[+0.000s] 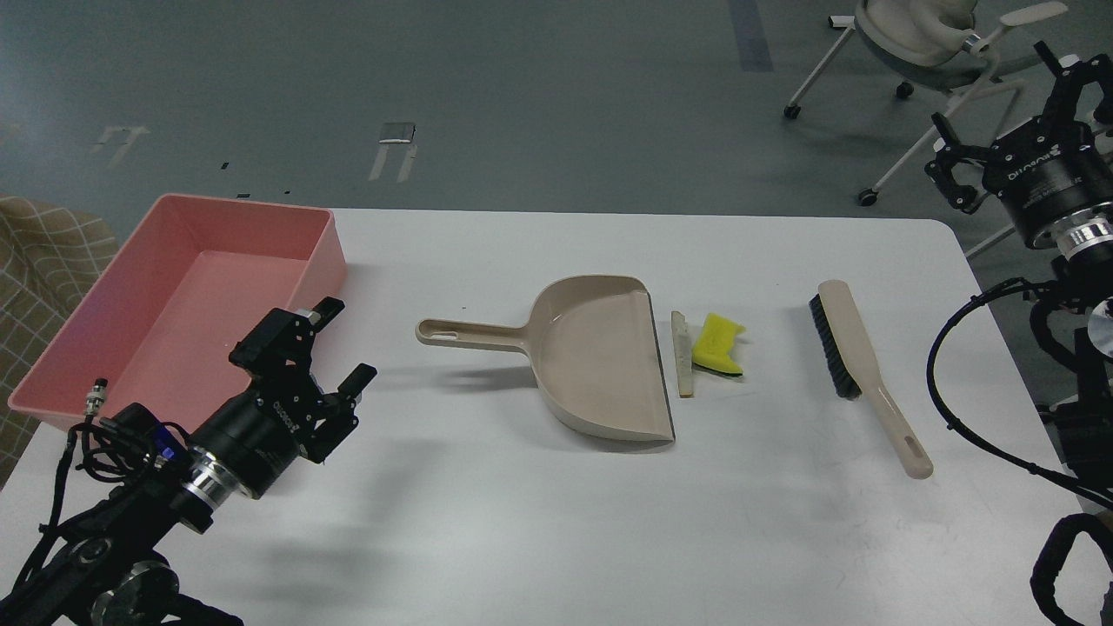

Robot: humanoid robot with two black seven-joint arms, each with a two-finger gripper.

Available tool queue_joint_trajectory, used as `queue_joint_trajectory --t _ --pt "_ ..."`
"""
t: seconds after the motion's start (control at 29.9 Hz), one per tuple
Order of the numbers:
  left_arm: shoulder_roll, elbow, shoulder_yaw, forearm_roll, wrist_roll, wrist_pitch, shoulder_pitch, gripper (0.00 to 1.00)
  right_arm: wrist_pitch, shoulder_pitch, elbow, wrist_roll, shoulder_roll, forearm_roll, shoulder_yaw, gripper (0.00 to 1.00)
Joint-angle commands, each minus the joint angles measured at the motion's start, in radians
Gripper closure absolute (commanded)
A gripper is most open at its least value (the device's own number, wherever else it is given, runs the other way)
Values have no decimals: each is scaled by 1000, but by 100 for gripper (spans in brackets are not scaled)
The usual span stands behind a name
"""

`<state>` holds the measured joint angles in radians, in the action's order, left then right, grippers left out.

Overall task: Sweep and dump garbage into bin
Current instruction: 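Lower the left gripper past the pink bin toward the dustpan handle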

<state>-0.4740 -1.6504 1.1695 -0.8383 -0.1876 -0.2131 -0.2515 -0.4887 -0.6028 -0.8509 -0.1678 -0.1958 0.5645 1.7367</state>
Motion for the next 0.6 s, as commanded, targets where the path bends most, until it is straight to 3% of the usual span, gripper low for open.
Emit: queue_joint_trajectory --t 0.0,0.13,0.27,0.57 --pt "26 1 -25 -71 0 34 6 2 0 1 0 -1 6 0 0 0" --pt "60 23 -62 -81 7 44 57 2 0 3 -2 1 4 0 0 0" --pt "78 148 -119 -79 2 84 152 2 0 3 0 -1 -7 0 0 0" --pt "153 282 -136 -79 5 95 236 2 0 9 -2 1 -7 0 0 0"
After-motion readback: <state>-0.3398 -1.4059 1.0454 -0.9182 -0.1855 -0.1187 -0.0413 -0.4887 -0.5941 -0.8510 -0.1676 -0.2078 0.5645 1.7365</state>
